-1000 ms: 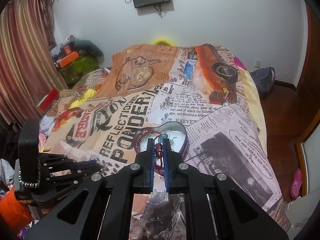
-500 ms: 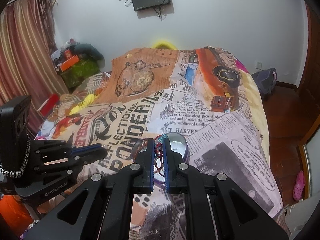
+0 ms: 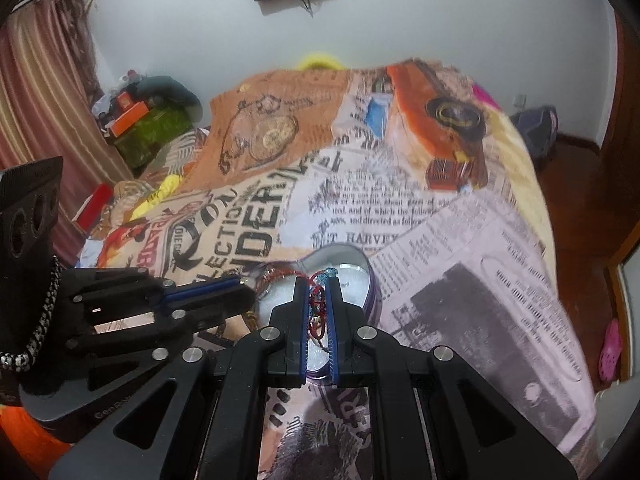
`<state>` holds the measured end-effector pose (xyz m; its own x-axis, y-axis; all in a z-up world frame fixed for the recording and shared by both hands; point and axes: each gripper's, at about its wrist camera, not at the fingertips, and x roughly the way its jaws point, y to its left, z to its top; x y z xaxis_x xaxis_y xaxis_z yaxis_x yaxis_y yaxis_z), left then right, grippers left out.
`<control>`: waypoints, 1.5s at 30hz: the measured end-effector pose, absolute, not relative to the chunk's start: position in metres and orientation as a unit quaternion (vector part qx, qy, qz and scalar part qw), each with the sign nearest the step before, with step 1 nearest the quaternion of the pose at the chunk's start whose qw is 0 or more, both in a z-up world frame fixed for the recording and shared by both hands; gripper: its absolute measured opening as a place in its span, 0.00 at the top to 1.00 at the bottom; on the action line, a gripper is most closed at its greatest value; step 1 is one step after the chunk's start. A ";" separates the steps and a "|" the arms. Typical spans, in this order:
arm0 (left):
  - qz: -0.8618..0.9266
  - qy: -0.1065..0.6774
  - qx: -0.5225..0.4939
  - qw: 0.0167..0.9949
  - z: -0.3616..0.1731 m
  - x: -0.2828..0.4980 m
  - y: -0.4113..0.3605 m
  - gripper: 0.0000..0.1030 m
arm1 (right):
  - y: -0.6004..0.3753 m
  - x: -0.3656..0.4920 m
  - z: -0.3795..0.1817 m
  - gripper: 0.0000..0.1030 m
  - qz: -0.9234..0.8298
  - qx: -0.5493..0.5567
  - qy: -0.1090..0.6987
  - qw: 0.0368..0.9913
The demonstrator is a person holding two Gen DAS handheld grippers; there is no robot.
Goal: Organize jewelry
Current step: 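Open the right tool over the tin, dropping the red bracelet inside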
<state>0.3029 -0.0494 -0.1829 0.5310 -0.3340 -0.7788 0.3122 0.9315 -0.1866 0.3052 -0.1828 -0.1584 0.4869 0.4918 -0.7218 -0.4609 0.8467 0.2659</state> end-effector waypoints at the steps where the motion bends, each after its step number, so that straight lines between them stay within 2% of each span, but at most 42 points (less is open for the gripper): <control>1: -0.185 0.449 -0.011 0.874 -0.184 0.304 -0.050 0.97 | -0.182 0.305 -0.160 0.93 0.277 0.018 0.427 0.861; 18: -0.173 0.443 -0.002 0.880 -0.179 0.296 -0.046 0.96 | -0.169 0.303 -0.167 0.93 0.279 -0.021 0.435 0.856; 22: -0.164 0.443 -0.003 0.882 -0.173 0.291 -0.041 0.83 | -0.166 0.298 -0.162 0.93 0.277 -0.038 0.429 0.859; 27: -0.157 0.434 -0.005 0.887 -0.163 0.283 -0.033 0.83 | -0.163 0.292 -0.152 0.91 0.269 -0.051 0.418 0.866; 30: -0.154 0.427 -0.007 0.891 -0.154 0.277 -0.028 0.83 | -0.162 0.288 -0.146 0.87 0.266 -0.056 0.411 0.870; 34: -0.148 0.419 -0.006 0.896 -0.144 0.268 -0.022 0.82 | -0.164 0.280 -0.136 0.69 0.259 -0.058 0.396 0.879; 42: -0.140 0.407 -0.001 0.903 -0.129 0.247 -0.013 0.81 | -0.162 0.264 -0.120 0.68 0.258 -0.070 0.379 0.886; 45: -0.136 0.399 0.003 0.907 -0.124 0.238 -0.010 0.72 | -0.160 0.257 -0.116 0.68 0.259 -0.069 0.375 0.887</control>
